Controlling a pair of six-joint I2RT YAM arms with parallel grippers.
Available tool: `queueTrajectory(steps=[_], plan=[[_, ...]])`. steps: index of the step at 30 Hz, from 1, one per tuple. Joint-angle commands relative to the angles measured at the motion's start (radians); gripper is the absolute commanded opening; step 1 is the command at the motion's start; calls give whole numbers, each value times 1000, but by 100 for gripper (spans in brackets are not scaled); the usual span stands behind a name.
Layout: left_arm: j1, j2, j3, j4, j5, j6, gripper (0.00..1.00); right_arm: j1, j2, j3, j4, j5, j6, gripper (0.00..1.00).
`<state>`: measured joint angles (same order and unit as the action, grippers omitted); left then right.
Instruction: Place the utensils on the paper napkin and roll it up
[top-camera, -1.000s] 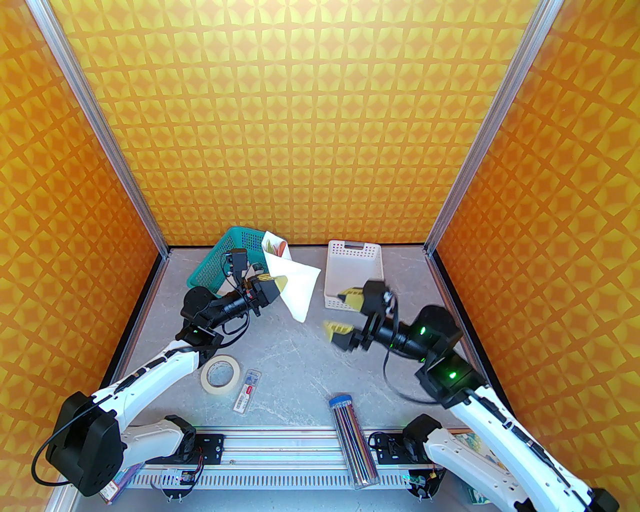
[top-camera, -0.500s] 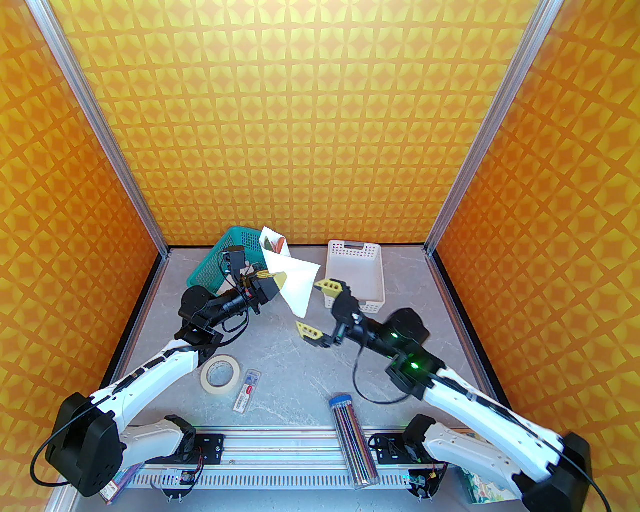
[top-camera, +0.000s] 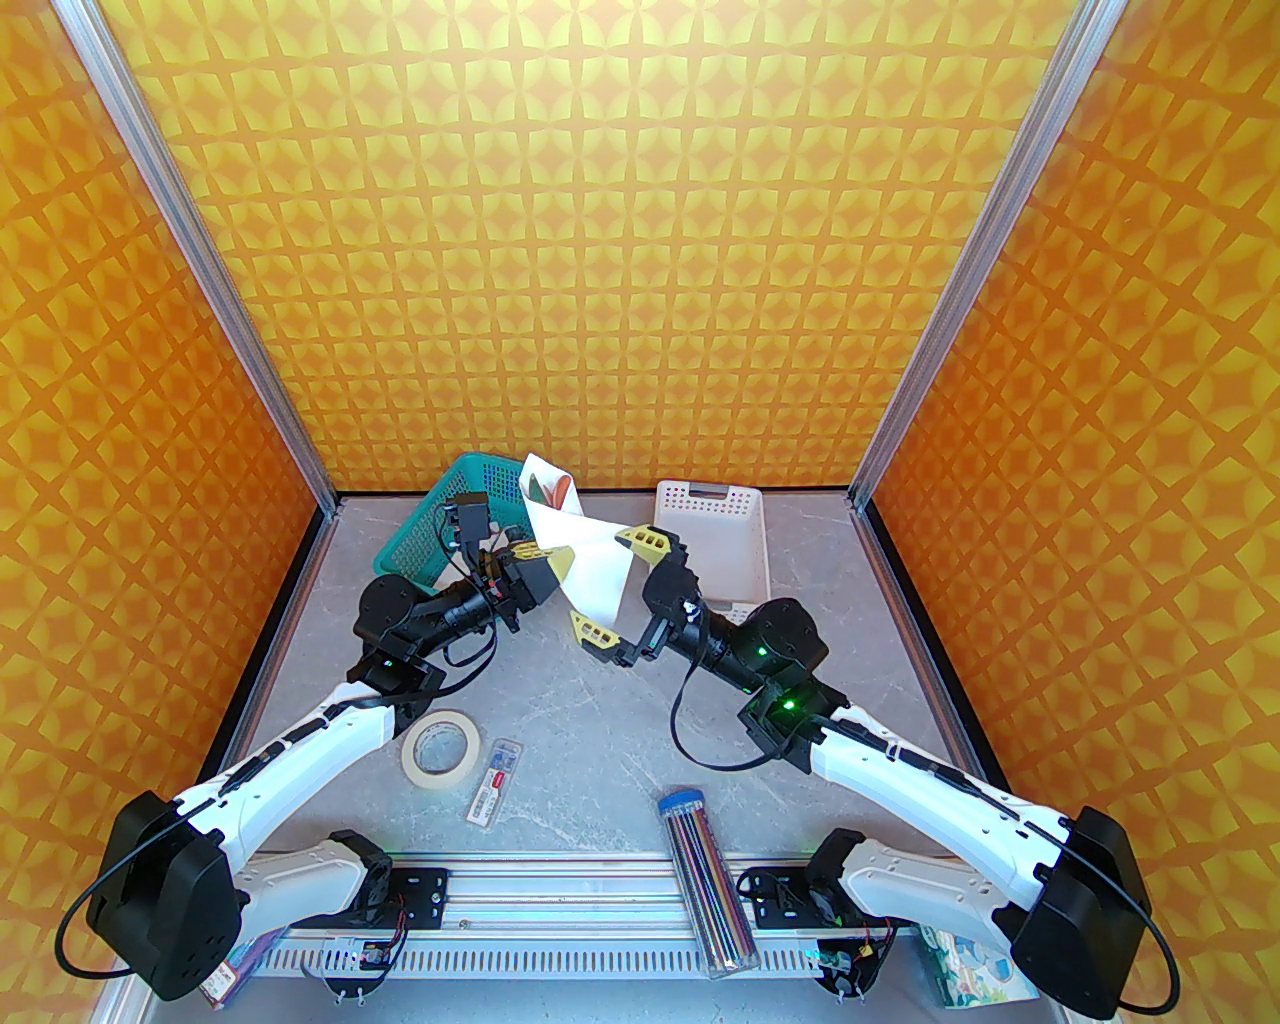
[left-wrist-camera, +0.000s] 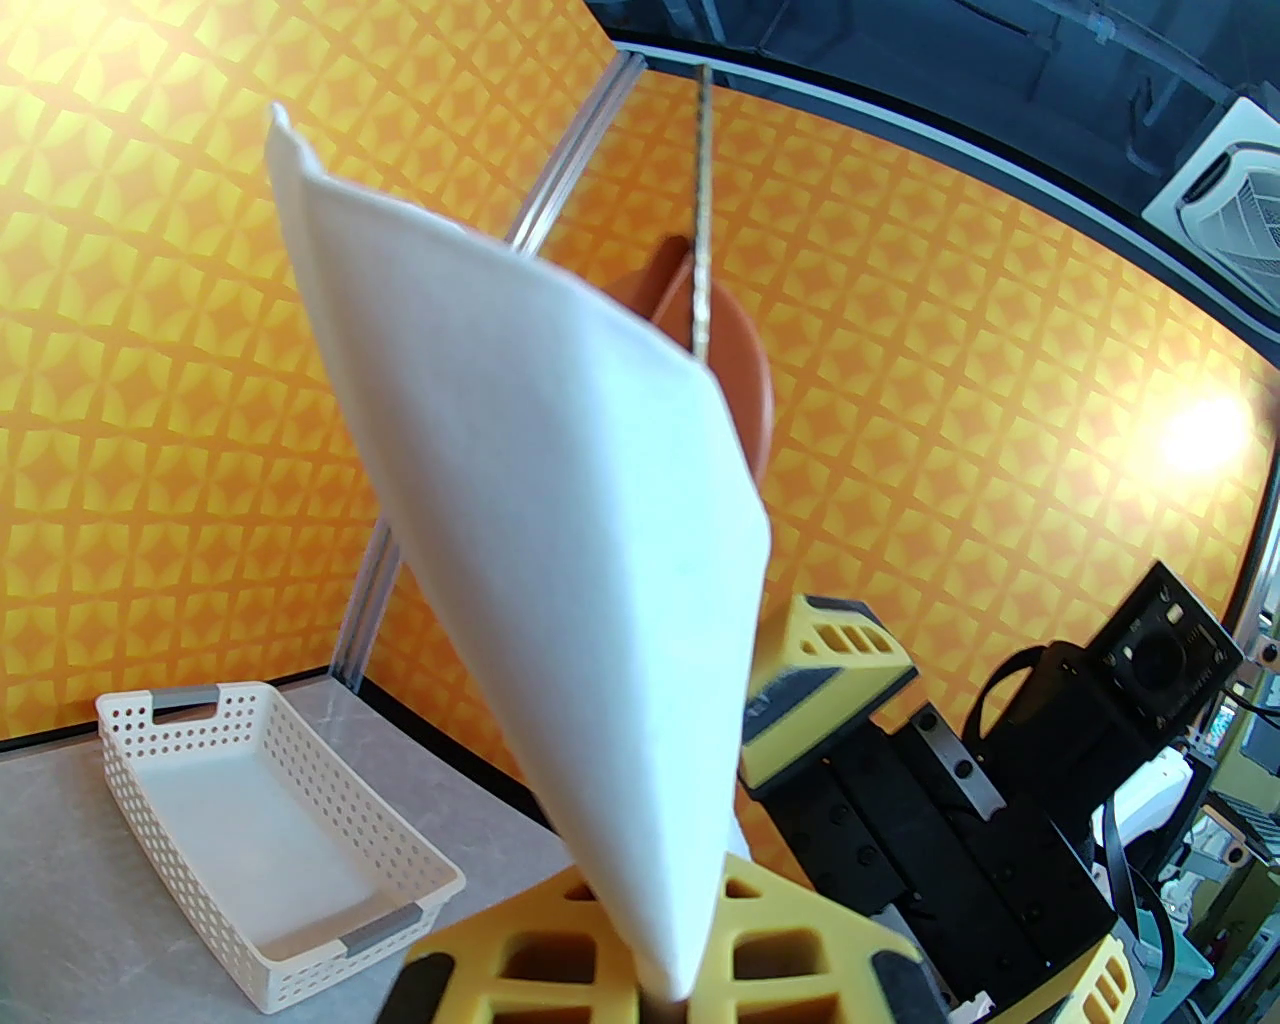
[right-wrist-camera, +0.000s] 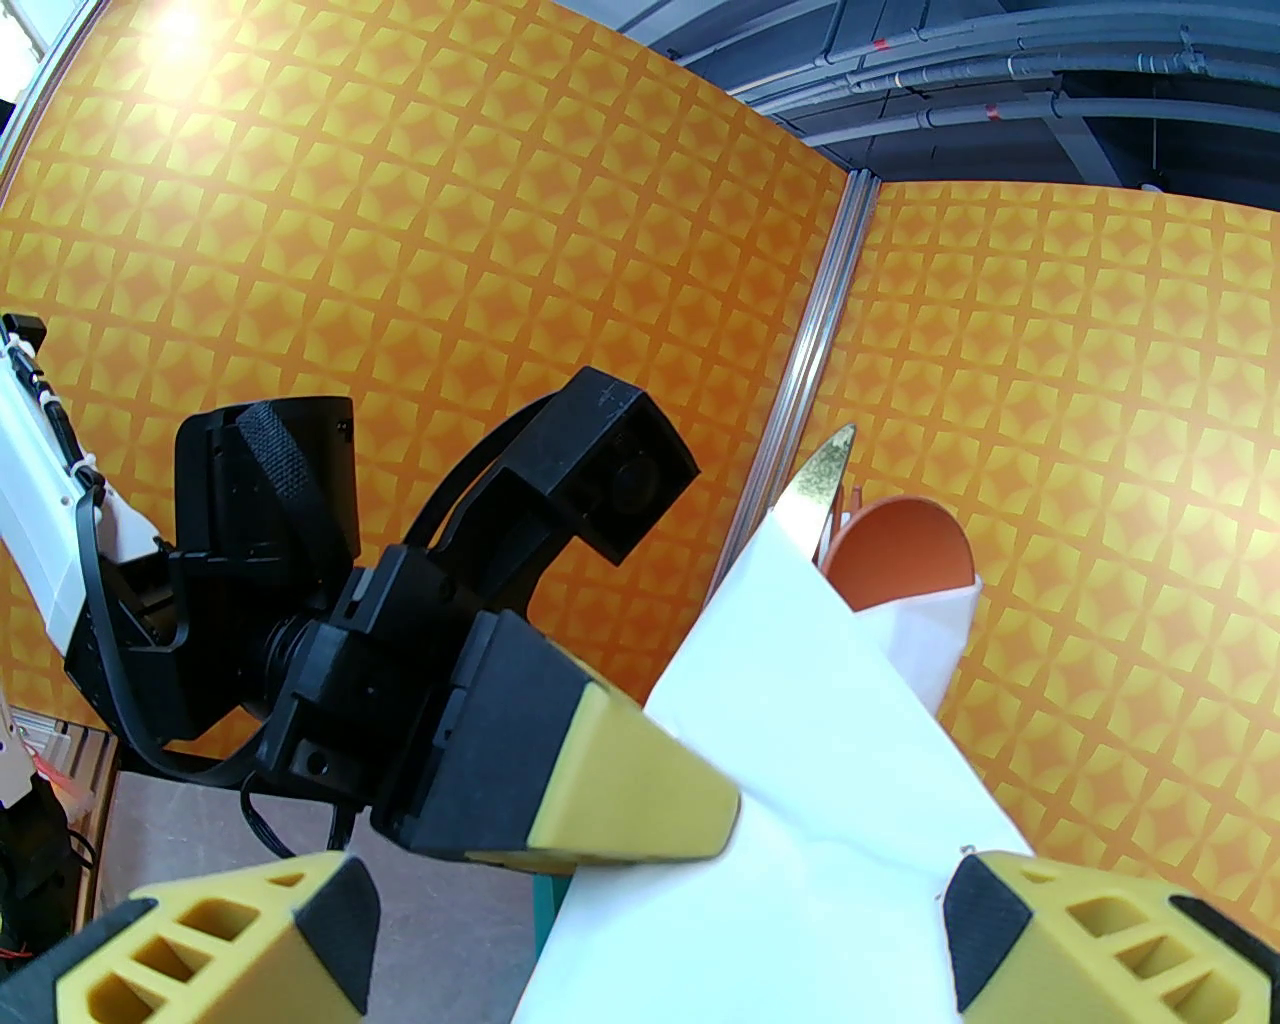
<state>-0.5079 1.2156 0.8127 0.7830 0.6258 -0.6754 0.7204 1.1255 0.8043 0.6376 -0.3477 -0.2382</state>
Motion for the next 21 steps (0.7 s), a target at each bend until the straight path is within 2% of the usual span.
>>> queueTrajectory(steps=[1, 8, 14, 21], plan=[[-9, -15, 37, 49, 31, 9, 0, -19, 5, 33, 38, -31, 59, 99], [-14, -13, 41, 65, 38, 4, 0, -53, 26, 25, 63, -104, 154, 98], [-17, -7, 47, 71, 38, 5, 0, -52, 45, 6, 82, -139, 199, 87], [-17, -1, 49, 74, 38, 5, 0, -52, 43, -17, 97, -156, 246, 82]])
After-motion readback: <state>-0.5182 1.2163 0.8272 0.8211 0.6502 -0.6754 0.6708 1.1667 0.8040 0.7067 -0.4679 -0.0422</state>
